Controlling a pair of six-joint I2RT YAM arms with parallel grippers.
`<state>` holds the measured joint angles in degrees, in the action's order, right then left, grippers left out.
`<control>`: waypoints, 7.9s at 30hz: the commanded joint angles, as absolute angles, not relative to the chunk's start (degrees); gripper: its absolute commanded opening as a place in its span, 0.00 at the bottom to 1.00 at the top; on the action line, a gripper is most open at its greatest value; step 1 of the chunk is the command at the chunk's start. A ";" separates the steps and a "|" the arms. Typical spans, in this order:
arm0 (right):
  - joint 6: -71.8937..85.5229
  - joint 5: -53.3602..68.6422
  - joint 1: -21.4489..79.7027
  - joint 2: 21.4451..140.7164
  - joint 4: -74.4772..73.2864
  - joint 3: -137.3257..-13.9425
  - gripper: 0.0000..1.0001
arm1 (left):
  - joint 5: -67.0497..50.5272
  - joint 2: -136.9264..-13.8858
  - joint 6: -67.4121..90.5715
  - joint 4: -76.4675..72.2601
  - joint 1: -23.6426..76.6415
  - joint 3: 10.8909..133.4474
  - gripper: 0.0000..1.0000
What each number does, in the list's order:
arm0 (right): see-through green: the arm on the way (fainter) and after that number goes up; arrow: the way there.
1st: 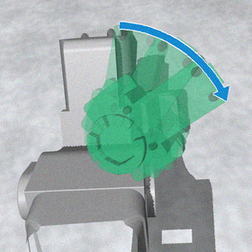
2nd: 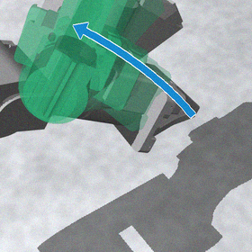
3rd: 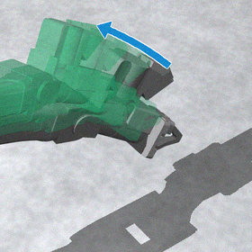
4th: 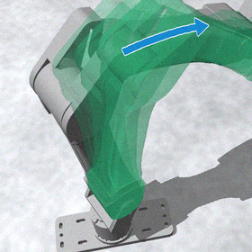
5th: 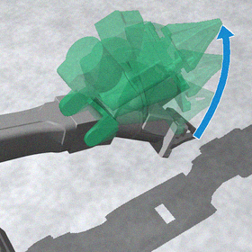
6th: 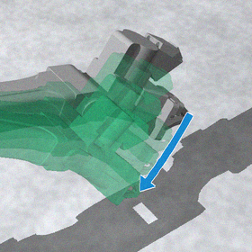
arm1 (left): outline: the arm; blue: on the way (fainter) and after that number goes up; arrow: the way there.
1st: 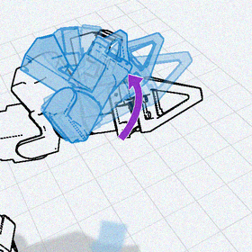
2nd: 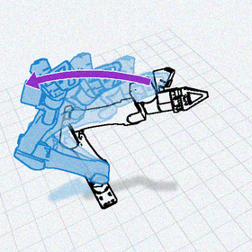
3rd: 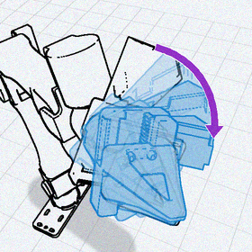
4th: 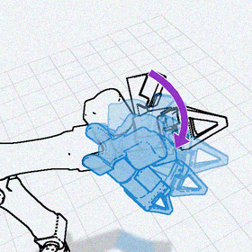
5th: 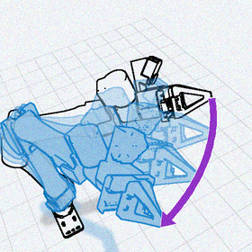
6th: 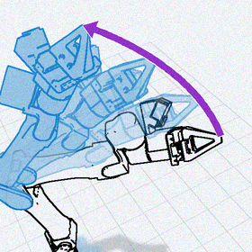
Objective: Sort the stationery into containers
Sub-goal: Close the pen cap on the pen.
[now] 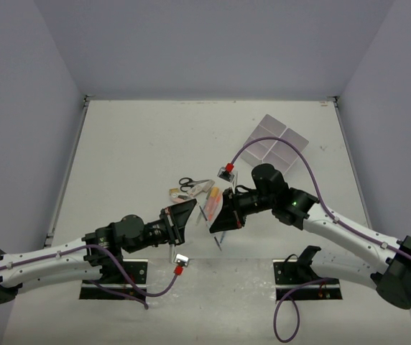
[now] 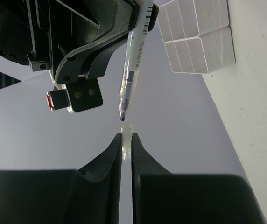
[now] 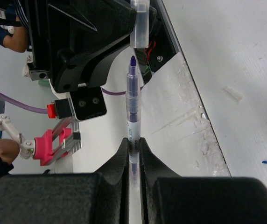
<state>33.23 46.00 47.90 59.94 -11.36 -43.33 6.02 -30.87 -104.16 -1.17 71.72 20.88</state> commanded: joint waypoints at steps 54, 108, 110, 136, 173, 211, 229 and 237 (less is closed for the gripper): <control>30.06 46.06 48.17 59.68 -12.83 -47.20 0.00 | 4.92 -31.12 -103.18 -4.22 71.81 20.74 0.00; 25.12 43.48 47.02 61.71 -17.99 -50.59 0.00 | -4.13 -35.52 -103.69 7.49 71.89 27.82 0.00; 25.05 43.11 47.02 61.75 -17.97 -50.86 0.00 | -4.49 -35.46 -103.51 7.38 71.89 27.81 0.00; 24.70 45.07 47.02 63.41 -10.59 -48.47 0.00 | -3.90 -36.44 -98.90 2.22 71.89 28.98 0.40; 21.08 16.59 42.71 43.99 -8.08 -40.23 0.00 | 23.73 -62.32 3.22 17.31 71.44 82.64 1.00; 17.31 29.44 42.71 35.94 -10.04 -47.59 0.00 | -42.74 -64.83 27.48 -18.42 45.65 57.38 0.89; 17.74 28.66 42.71 39.37 -8.89 -49.91 0.00 | -45.96 -68.80 30.76 -23.91 47.90 56.79 0.32; 17.84 27.52 42.71 39.80 -8.88 -50.89 0.00 | -46.47 -68.74 30.32 -22.86 47.81 56.34 0.15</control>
<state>18.13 28.50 42.87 39.38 -11.22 -47.88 -44.82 -69.01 30.01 -21.32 47.66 56.36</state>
